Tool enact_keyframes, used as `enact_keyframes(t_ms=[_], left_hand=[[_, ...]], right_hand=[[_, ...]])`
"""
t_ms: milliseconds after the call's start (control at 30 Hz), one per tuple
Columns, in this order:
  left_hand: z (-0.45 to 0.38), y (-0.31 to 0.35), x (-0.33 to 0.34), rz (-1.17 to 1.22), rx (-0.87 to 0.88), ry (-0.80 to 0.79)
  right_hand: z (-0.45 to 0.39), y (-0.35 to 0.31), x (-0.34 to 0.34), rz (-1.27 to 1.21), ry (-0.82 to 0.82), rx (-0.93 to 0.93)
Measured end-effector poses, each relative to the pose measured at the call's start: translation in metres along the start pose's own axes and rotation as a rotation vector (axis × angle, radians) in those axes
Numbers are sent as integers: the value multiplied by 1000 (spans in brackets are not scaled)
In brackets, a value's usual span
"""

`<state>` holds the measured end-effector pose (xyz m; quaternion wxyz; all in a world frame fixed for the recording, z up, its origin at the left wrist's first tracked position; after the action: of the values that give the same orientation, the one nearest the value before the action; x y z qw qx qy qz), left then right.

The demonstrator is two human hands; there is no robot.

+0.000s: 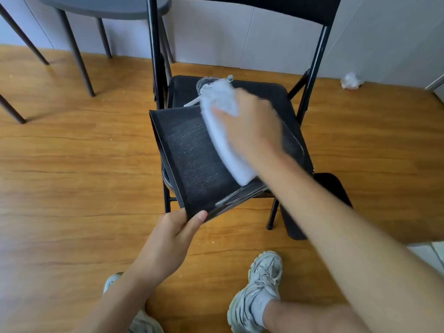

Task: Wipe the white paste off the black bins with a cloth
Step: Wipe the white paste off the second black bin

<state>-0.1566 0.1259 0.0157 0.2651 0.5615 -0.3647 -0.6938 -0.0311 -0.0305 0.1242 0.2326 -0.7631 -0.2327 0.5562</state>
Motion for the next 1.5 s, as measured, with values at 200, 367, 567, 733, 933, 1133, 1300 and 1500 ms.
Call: enact_keyframes(t_ms=[200,367,567,733,933,1133,1300,1500], left_hand=[[-1,-1,6,-18,27,13],[0,0,3,-9,12,73],[0,-1,4,-16,26,27],[1,14,-2,-29,34,49],[-3,25,-16,71,96,55],[-11,67,-46,227,126,230],[-16,65,-67,514,-4,348],[-21,67,-63,703,-204,368]], right_hand=[[28,-63,65,76,-171,-252],[12,-40,62,225,-173,-262],[-20,48,-5,285,4,7],[-16,114,-59,228,134,334],[20,157,-101,87,223,568],[40,108,-111,-255,351,429],[60,71,-133,-425,486,280],[75,72,-143,-419,512,244]])
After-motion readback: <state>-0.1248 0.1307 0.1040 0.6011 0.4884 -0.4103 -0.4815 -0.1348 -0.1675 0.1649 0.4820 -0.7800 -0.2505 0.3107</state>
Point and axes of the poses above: each hand's wrist, its own z-axis away from the middle knuckle, its own x-axis out of the palm, y = z × x, the point moved 5 cm from there along -z, towards the middle knuckle, and after that the axes turned 15 degrees about -z, right-handed, at the moved point
